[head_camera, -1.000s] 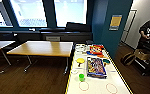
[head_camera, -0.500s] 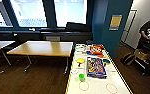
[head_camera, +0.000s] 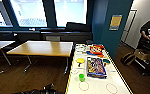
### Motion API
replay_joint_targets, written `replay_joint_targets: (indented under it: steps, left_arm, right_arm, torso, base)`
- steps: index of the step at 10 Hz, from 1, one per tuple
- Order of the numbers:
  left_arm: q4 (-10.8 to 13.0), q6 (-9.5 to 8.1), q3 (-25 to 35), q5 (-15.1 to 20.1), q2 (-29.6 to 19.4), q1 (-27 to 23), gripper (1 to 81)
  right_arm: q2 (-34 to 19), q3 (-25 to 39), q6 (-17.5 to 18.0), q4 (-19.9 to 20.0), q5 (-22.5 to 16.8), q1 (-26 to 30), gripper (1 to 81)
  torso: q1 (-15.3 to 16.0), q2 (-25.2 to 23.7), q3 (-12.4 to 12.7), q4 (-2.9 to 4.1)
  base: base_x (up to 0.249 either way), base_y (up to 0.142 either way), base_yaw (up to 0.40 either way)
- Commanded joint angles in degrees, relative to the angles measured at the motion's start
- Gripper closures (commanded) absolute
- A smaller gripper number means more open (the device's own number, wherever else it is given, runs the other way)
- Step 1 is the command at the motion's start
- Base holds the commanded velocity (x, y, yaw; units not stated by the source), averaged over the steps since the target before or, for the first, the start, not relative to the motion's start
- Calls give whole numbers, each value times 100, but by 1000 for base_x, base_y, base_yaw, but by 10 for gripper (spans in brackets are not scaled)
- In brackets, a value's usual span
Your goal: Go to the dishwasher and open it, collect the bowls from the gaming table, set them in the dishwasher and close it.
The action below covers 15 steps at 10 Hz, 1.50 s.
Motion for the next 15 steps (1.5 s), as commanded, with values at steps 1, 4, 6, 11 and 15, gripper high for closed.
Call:
replay_joint_targets:
  steps: [1,4,6,11,15]
  left_arm:
    - [-733,11,-285,422,29,-1316,10]
    - [-971,-217,-928,644,479,-1801,10]
    - [-1076,-331,-1166,732,769,-2038,10]
    - [-1059,-516,-1614,847,1683,-2355,10]
    - [-1024,-525,-1719,847,2184,-2425,10]
  right_arm:
    - [-46,-90,-9,-74,-451,353,811]
    - [60,-152,17,-47,-521,459,811]
    - [122,-170,17,-56,-583,503,811]
    - [236,-275,0,-91,-697,564,811]
    - [236,-249,-18,-91,-697,564,811]
  torso:
    - [0,-2,0,0]
    - [0,0,0,0]
    - [2,0,0,0]
    - [4,2,-206,0]
    - [9,6,-166,0]
  base:
    - [0,0,0]
    - [0,0,0]
    - [0,0,0]
    - [0,0,0]
    - [0,0,0]
